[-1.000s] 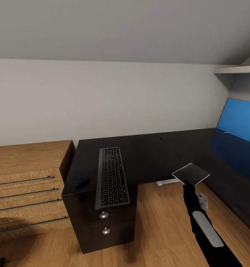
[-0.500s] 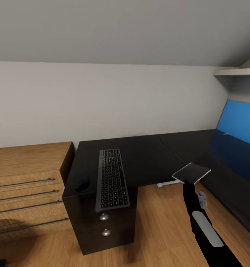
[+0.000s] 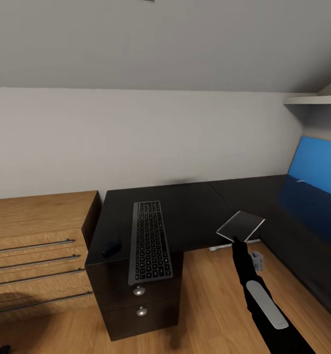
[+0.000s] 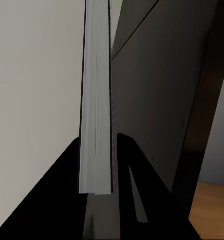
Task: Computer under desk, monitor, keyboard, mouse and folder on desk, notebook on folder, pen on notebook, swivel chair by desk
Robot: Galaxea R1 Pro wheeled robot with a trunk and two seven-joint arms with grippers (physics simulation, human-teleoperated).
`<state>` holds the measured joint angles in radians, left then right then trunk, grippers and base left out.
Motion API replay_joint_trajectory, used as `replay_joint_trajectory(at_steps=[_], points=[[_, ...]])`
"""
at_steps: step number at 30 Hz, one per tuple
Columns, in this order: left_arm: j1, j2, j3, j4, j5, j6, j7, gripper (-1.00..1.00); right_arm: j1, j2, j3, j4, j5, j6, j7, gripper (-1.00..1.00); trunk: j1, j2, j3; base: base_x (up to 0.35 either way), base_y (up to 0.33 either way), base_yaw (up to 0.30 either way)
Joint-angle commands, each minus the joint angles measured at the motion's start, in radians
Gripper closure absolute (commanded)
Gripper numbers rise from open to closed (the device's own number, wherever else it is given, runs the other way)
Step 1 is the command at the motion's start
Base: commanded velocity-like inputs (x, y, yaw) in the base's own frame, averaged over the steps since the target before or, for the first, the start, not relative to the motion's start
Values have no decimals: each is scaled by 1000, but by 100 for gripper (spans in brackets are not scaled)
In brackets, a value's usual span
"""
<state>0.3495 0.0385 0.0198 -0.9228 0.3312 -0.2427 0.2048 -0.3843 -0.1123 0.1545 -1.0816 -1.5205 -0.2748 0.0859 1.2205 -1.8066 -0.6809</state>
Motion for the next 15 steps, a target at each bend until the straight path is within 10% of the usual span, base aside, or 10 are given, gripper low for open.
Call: replay_joint_trajectory(at_steps=[1, 15], points=[[0, 0, -2, -1, 8, -3, 2, -100, -1, -2, 5, 1, -12, -6, 6, 100, 0, 0, 1, 0, 0, 77], [0, 1, -3, -1, 8, -4, 2, -100, -1, -5, 90, 1, -19, 77, 5, 100, 0, 0, 11, -142, 0, 51]])
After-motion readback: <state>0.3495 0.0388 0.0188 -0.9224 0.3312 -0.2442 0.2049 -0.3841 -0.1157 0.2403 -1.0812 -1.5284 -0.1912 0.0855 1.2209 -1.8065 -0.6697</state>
